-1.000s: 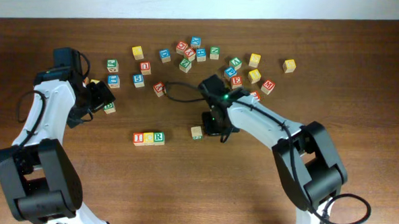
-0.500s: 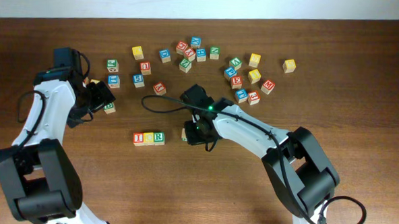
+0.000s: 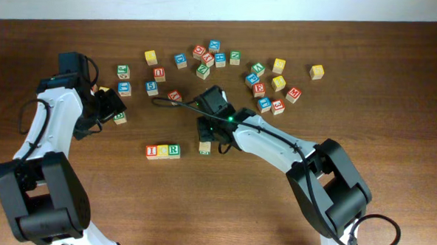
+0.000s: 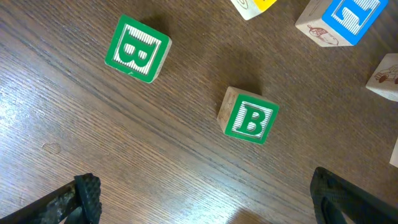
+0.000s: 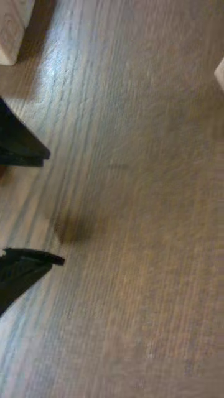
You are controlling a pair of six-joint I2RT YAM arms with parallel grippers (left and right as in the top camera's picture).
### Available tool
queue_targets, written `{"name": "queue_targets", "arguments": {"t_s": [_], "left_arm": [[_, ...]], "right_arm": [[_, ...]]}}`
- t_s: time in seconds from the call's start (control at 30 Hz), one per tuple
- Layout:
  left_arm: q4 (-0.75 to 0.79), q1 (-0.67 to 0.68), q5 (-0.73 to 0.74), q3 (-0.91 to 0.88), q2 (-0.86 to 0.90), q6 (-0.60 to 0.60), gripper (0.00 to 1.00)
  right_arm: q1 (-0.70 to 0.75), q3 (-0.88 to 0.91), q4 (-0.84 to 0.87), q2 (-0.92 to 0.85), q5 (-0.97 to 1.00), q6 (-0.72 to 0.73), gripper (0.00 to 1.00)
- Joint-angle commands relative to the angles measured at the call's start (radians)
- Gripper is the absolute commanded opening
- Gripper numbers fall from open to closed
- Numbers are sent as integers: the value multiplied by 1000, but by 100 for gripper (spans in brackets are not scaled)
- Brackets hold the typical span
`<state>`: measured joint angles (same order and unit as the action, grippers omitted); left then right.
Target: Spell out ICRA
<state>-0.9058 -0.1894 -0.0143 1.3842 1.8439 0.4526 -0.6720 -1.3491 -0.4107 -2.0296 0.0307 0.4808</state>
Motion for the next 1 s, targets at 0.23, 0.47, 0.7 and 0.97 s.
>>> {"name": "queue_targets", "arguments": {"t_s": [0.23, 0.47, 0.7, 0.97], "left_arm": [[-1, 2, 0, 9, 3, -5, 99], [-1, 2, 0, 9, 3, -5, 99], [-1, 2, 0, 9, 3, -5, 99], [-1, 2, 0, 9, 3, -5, 99]], "right_arm": [[-4, 7, -38, 9, -133, 7, 46], [-1, 9, -128, 9, -108, 7, 47], [50, 9, -268, 9, 79, 78, 53], [85, 8, -151, 9, -216, 74, 62]]}}
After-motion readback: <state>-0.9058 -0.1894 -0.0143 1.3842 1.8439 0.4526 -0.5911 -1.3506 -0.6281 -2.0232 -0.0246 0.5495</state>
